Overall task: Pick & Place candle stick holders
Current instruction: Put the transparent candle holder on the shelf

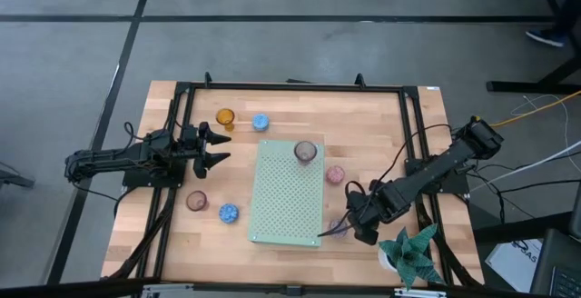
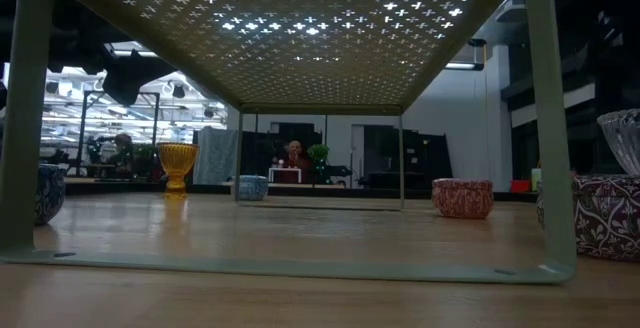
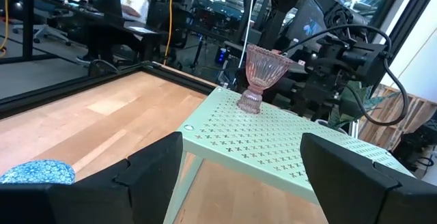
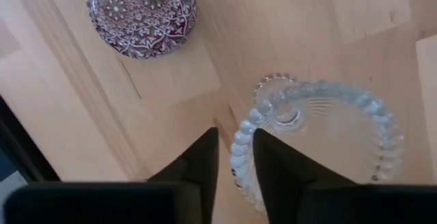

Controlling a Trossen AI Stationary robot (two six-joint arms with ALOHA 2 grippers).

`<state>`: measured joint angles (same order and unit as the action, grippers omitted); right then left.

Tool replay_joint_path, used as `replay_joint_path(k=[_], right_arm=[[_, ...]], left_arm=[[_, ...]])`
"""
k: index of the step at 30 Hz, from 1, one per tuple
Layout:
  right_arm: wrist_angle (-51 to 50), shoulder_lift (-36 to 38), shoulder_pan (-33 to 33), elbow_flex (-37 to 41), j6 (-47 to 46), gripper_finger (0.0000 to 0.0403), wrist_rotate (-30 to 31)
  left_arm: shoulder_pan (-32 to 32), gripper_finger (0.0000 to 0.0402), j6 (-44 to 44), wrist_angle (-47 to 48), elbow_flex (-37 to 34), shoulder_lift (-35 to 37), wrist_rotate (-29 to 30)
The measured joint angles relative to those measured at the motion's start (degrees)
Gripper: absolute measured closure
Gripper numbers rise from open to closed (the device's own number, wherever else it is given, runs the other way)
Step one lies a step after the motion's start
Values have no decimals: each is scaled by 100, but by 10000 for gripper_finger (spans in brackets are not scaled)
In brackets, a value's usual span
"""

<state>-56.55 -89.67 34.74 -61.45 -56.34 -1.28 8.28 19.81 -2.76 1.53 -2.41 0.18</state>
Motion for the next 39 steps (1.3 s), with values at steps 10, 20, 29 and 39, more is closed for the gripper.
replay_joint_path(k=[10, 20, 29, 39], right_arm=[[-288, 120, -2, -78, 152, 381, 78], [-1820, 275, -122, -1194, 739, 384, 410], [-2350, 278, -321, -2398, 1437, 385, 494], [-2632, -4, -442, -3680, 2358, 386, 606]], left_arm=[[0, 107, 0, 0, 0, 1, 0], [0, 107, 0, -1, -1, 0, 0], [-1, 107, 0, 0, 1, 1, -1], [1, 107, 0, -2, -1, 1, 1]])
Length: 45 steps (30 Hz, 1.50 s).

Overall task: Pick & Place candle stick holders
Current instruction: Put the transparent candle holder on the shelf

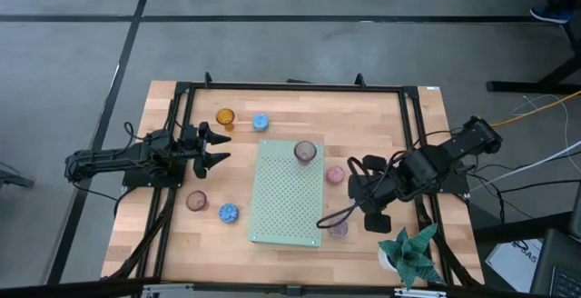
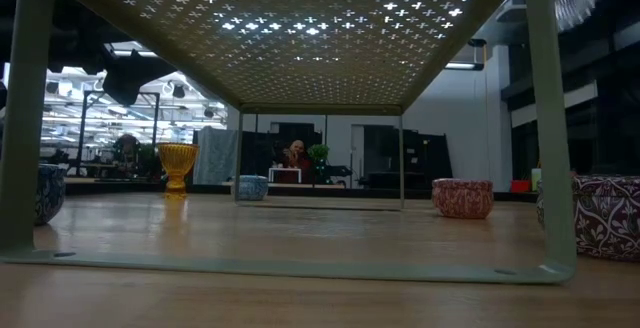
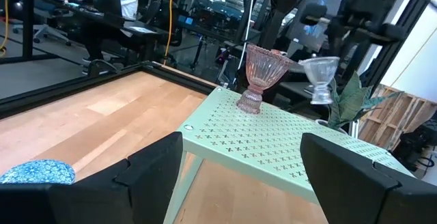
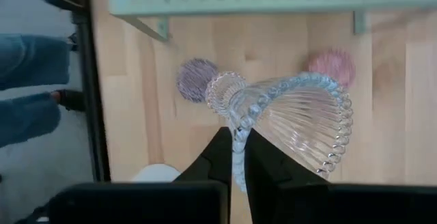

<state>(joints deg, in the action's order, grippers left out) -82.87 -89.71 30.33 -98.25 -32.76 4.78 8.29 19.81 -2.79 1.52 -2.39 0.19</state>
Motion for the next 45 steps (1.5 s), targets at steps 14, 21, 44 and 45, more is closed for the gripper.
replay_joint_path(k=[14, 21, 44, 45], right_arm=[[-528, -1103, -32, -1972, 2496, 386, 502], [-456, -1532, -90, -2526, 4064, 386, 1226], [-66, -2280, -611, -2286, 5544, 374, 1366], [-73, -2282, -618, -2213, 5524, 377, 1364]], left_arm=[[0, 107, 0, 0, 1, 0, -1], [-2, 107, 0, 0, 2, -1, -1], [-2, 107, 0, 0, 2, 0, -2], [0, 107, 0, 2, 2, 0, -1]])
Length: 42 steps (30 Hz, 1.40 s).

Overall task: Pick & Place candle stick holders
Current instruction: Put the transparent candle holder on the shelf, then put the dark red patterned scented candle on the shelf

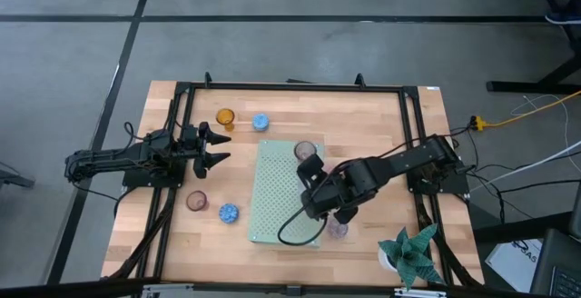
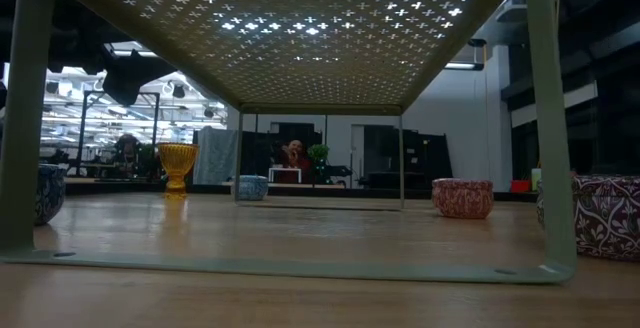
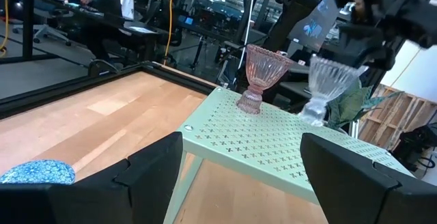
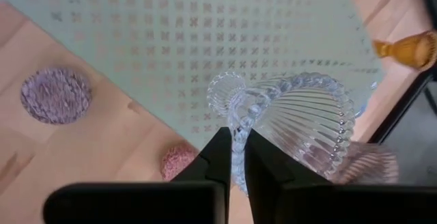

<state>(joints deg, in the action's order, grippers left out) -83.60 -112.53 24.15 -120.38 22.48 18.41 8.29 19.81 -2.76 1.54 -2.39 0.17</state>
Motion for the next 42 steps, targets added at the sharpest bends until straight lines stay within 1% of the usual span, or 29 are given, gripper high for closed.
replay_joint_path(k=[4, 7, 14, 19, 25, 28, 31, 34, 38, 40, 42], right_arm=[[201, 0, -31, 271, -61, 380, 12], [257, 4, -31, 326, -59, 370, 44], [203, 4, -31, 265, -62, 332, 15], [93, 2, -31, -9, -106, 308, -2], [-224, 4, -27, -474, -264, 254, -4], [-546, 4, 1, -799, -581, 223, -144], [-619, 78, 37, -1011, -1189, 196, -460], [-644, 309, 112, -913, -1911, 175, -779], [-638, 665, 300, -570, -2492, 159, -798], [-640, 898, 397, -302, -2753, 157, -798], [-645, 1107, 484, -19, -2828, 158, -798]], left_arm=[[-1, 107, 0, 0, -1, -2, -1], [-2, 107, 0, -1, 0, -2, 1], [0, 107, 0, -1, -2, -1, -1], [-1, 107, 0, -1, 0, -1, -1], [-1, 107, 0, 0, -1, -2, -1], [-1, 107, 0, 0, 0, 0, -1], [0, 107, 0, 0, -1, 0, -1], [-2, 107, 0, 0, 0, -2, 1], [-1, 107, 0, 0, 0, -2, -1], [0, 107, 0, -2, -2, -2, 1], [0, 107, 0, -2, 0, -2, 1]])
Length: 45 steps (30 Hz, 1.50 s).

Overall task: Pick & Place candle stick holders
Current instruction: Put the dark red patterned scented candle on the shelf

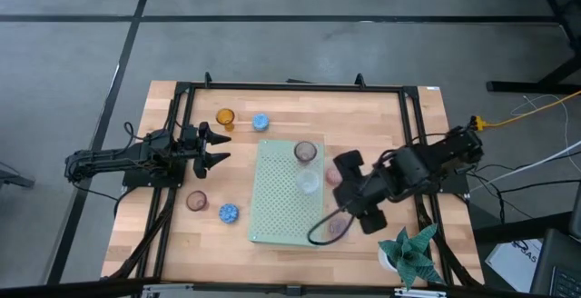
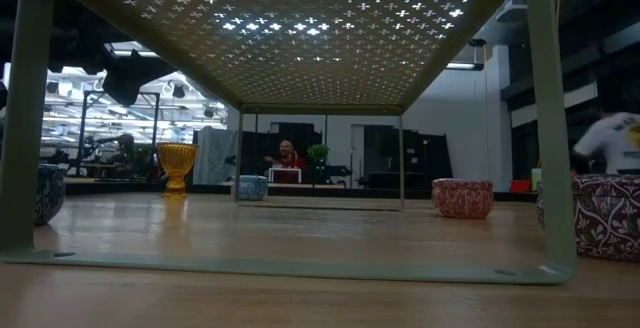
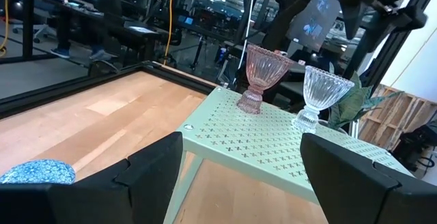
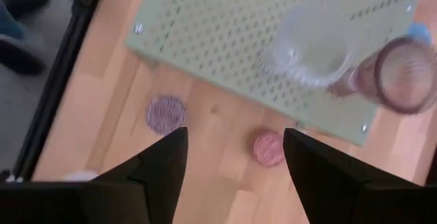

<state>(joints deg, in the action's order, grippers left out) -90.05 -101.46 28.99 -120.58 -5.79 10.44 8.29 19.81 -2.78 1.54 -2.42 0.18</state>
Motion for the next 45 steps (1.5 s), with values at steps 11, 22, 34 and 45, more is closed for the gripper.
replay_joint_path(k=[11, 22, 34, 45], right_arm=[[127, 557, 370, 1673, -1793, 163, 25], [2346, 565, 753, 3514, -2577, 163, -723], [3413, 563, 686, 4201, -2534, 163, -704], [3605, 419, 506, 4221, -1624, 163, -249]], left_arm=[[-1, 107, 0, 2, -1, 1, -1], [0, 107, 0, 0, 0, 0, 0], [-1, 107, 0, 0, -1, 1, -1], [-1, 107, 0, 0, 0, 0, 0]])
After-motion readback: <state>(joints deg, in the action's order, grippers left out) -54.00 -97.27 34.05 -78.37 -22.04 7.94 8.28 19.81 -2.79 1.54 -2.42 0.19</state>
